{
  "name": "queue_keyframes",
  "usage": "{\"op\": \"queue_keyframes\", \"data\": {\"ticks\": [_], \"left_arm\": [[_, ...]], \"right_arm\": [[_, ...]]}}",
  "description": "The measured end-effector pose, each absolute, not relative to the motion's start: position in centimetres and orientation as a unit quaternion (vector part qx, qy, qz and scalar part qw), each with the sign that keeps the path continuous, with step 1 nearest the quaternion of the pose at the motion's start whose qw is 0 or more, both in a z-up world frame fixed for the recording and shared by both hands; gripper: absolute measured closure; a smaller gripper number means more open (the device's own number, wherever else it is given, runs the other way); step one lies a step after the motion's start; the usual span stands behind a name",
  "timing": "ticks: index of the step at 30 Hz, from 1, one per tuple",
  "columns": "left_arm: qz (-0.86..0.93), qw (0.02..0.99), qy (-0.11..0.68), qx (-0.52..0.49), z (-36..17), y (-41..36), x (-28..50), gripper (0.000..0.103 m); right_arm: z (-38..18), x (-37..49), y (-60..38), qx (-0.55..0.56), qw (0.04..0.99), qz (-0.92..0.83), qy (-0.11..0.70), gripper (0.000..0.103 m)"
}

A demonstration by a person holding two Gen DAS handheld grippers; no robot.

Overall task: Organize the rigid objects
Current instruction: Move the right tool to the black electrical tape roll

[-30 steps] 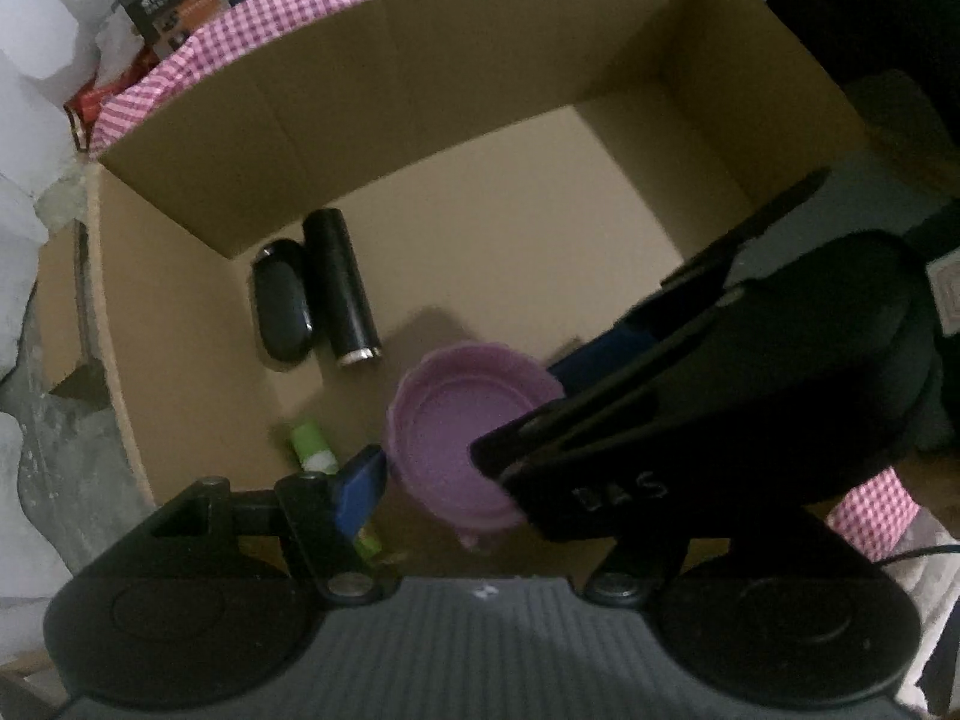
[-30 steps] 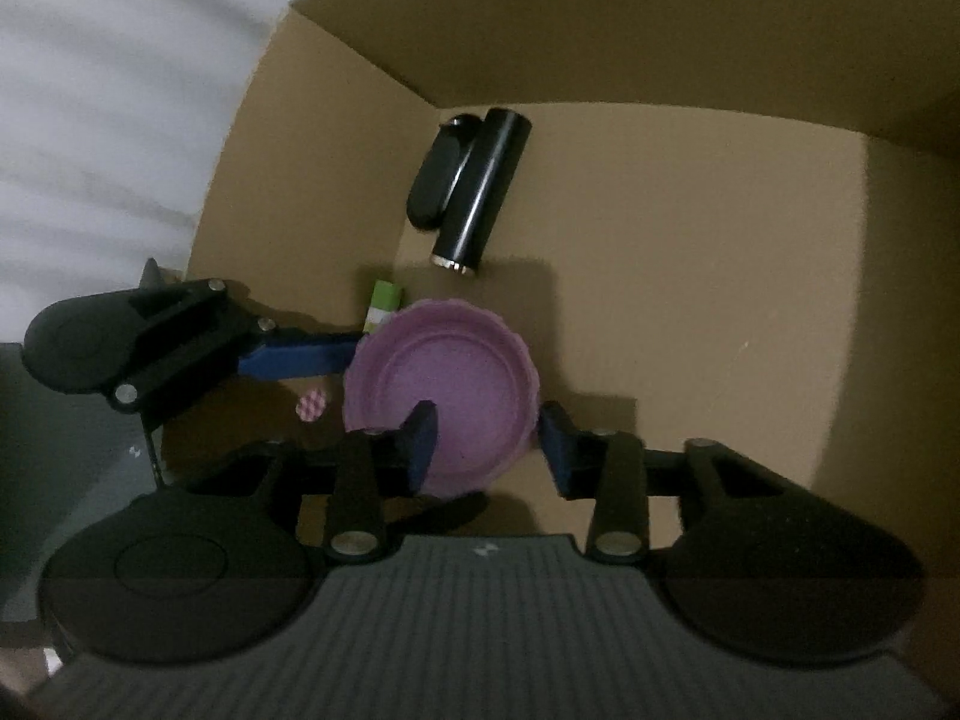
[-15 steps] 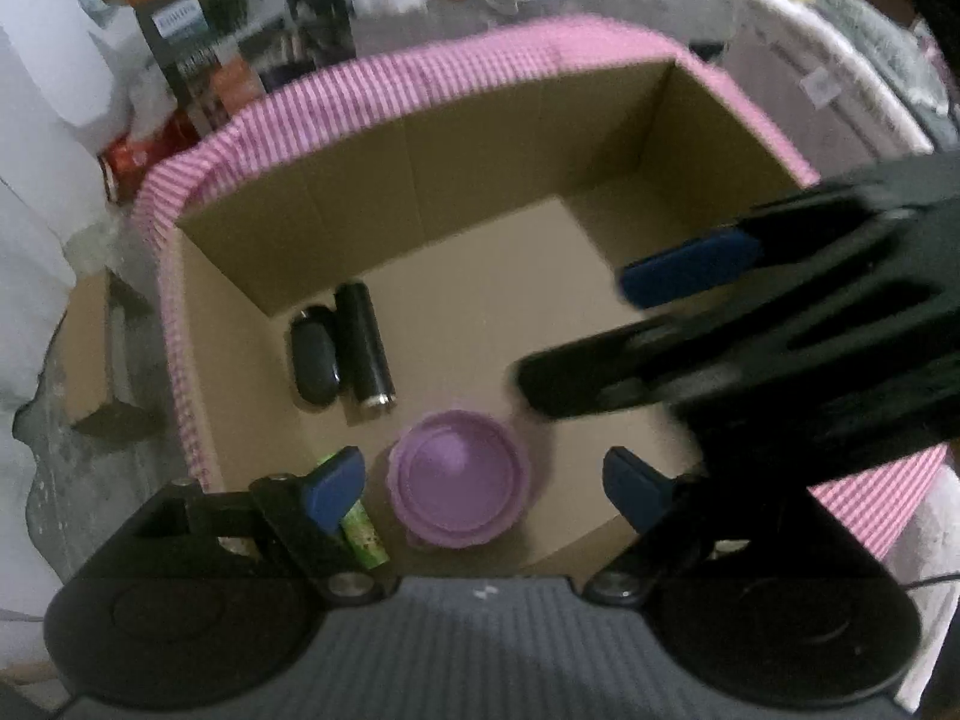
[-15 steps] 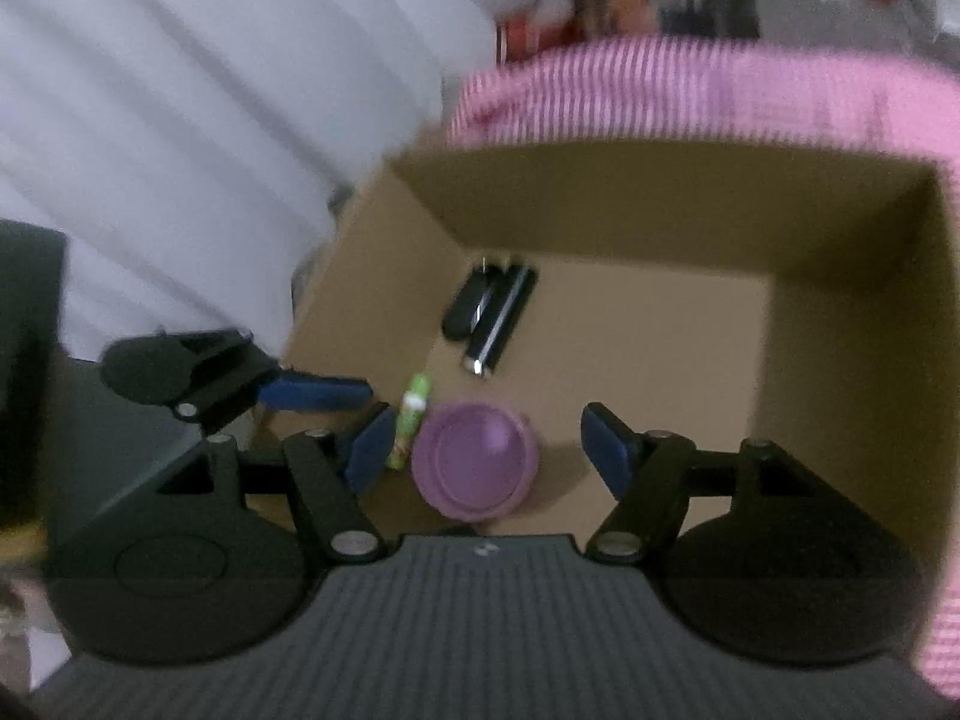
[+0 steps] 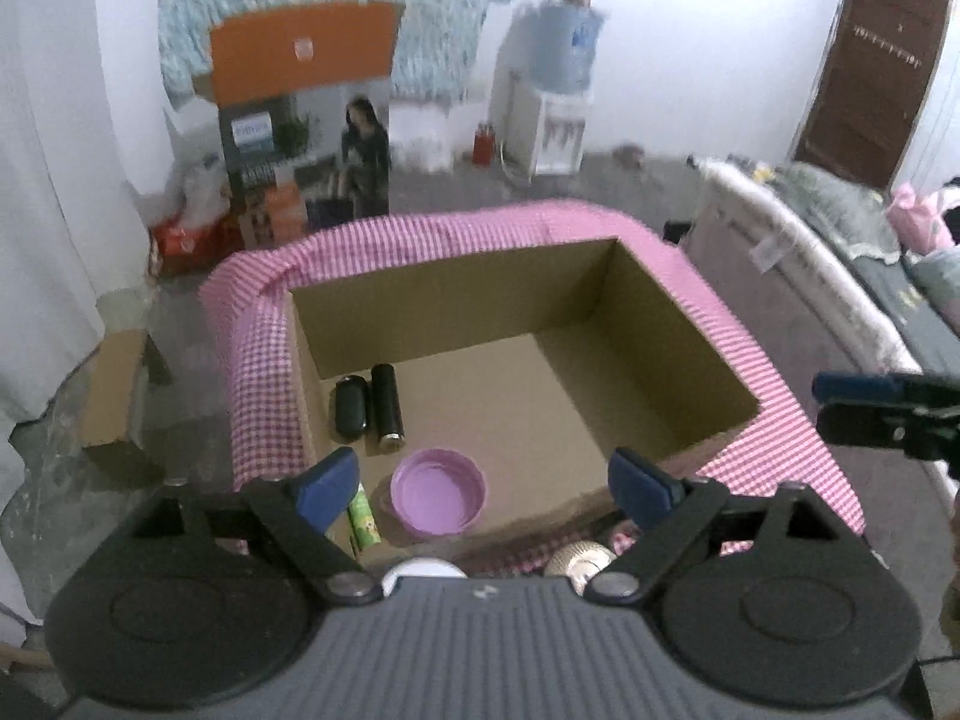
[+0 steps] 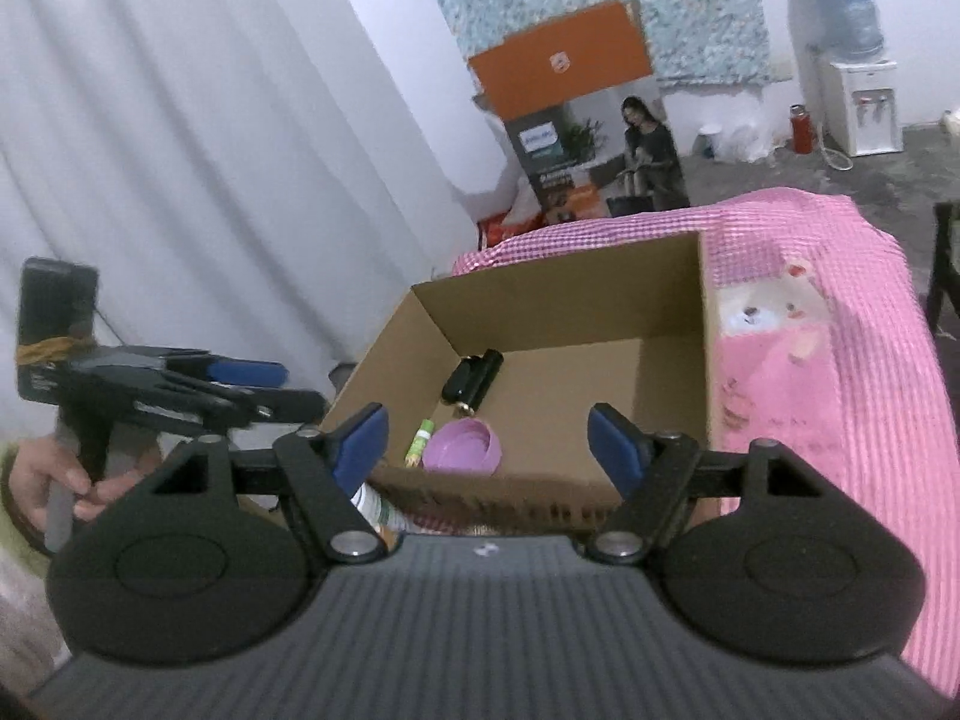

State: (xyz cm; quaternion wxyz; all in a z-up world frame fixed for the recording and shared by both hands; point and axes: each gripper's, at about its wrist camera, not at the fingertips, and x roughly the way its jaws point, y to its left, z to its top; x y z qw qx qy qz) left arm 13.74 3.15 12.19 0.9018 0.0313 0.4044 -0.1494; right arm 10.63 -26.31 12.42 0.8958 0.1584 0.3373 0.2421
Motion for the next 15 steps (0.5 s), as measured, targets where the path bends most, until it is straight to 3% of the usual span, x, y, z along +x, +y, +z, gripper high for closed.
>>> {"op": "queue_keyframes", "data": {"ticks": [11,15], "left_arm": [[-0.180,0.916,0.357,0.025,7.6,-0.5,4.8,0.010],[-0.214,0.911,0.346,0.059,4.9,-4.7,3.7,0.011]], "right_arm": [[4.1,5.7,-26.6,0.191,0.894,0.193,0.357,0.029],[2.0,6.5,-25.9,0.166,0.889,0.189,0.382,0.036]]}}
